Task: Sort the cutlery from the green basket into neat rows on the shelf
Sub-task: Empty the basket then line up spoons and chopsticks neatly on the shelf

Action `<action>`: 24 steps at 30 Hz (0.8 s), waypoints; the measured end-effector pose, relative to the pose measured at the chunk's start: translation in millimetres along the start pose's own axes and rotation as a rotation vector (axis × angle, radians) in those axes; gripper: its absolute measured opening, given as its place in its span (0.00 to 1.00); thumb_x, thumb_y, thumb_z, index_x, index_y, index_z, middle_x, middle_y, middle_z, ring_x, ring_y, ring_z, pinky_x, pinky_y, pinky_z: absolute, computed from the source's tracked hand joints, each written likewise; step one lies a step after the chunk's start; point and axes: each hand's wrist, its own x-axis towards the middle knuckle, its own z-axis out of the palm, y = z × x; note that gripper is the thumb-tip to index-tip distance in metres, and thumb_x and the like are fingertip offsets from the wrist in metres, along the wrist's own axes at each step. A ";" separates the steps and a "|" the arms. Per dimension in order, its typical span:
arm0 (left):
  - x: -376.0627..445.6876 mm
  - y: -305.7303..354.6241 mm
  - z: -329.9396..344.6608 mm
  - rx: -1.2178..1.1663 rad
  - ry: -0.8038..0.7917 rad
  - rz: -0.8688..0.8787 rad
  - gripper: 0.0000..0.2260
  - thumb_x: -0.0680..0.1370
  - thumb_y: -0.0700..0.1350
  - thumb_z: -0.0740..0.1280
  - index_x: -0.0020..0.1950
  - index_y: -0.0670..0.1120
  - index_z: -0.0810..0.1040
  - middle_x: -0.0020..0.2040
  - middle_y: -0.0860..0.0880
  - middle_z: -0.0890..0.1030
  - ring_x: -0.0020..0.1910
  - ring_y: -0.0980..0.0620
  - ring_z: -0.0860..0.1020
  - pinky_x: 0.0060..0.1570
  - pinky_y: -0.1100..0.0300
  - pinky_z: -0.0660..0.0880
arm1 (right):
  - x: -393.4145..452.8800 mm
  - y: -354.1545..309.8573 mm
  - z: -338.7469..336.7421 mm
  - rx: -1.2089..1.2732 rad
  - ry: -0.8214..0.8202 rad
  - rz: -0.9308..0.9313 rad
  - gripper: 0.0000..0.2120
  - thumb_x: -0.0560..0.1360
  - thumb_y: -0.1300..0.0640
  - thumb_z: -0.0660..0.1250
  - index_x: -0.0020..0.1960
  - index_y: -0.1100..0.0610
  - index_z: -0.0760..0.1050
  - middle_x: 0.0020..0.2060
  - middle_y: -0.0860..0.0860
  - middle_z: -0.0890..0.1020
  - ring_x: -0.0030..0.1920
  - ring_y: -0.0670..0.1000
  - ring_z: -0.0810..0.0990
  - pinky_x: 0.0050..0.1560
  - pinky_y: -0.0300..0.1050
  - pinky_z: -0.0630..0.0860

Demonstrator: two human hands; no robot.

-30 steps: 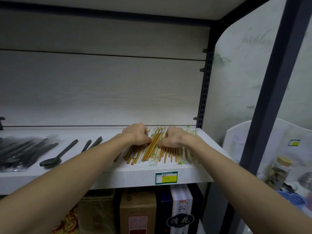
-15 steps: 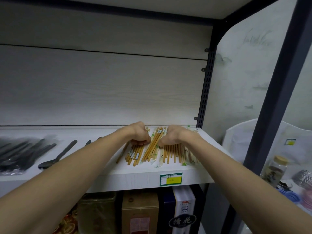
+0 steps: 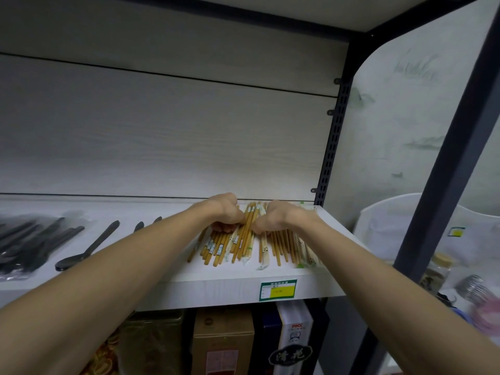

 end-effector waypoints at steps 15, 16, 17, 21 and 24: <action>-23.7 47.9 -7.3 -0.329 -0.047 0.145 0.05 0.77 0.43 0.66 0.43 0.43 0.79 0.30 0.48 0.80 0.25 0.52 0.75 0.27 0.65 0.71 | -16.9 85.6 -28.6 0.738 0.221 -0.011 0.08 0.76 0.55 0.71 0.44 0.61 0.81 0.36 0.52 0.82 0.30 0.49 0.79 0.32 0.39 0.74; -24.6 58.4 -1.2 -0.340 -0.054 0.166 0.05 0.77 0.43 0.66 0.44 0.43 0.79 0.30 0.48 0.79 0.25 0.53 0.74 0.26 0.66 0.70 | -17.9 97.9 -28.1 0.752 0.259 0.013 0.07 0.76 0.56 0.71 0.43 0.60 0.80 0.35 0.52 0.81 0.28 0.48 0.77 0.28 0.37 0.72; -24.6 68.7 5.0 -0.353 -0.061 0.180 0.05 0.77 0.43 0.66 0.44 0.43 0.79 0.29 0.48 0.79 0.24 0.53 0.74 0.26 0.66 0.69 | -17.3 110.3 -26.4 0.741 0.299 0.032 0.08 0.77 0.56 0.72 0.42 0.60 0.80 0.34 0.53 0.81 0.27 0.47 0.76 0.27 0.37 0.70; -20.7 102.4 30.0 -0.363 -0.082 0.199 0.05 0.77 0.43 0.67 0.45 0.43 0.80 0.28 0.50 0.80 0.22 0.55 0.73 0.23 0.67 0.67 | -17.4 146.3 -11.1 0.655 0.385 0.072 0.09 0.77 0.55 0.72 0.43 0.61 0.83 0.34 0.52 0.83 0.30 0.47 0.79 0.26 0.38 0.72; -14.7 115.0 48.2 -0.339 -0.079 0.181 0.05 0.77 0.41 0.66 0.47 0.40 0.80 0.30 0.48 0.82 0.22 0.54 0.74 0.25 0.65 0.69 | -7.7 156.7 4.4 0.568 0.420 0.061 0.09 0.75 0.52 0.73 0.42 0.58 0.84 0.38 0.54 0.86 0.39 0.53 0.84 0.42 0.51 0.83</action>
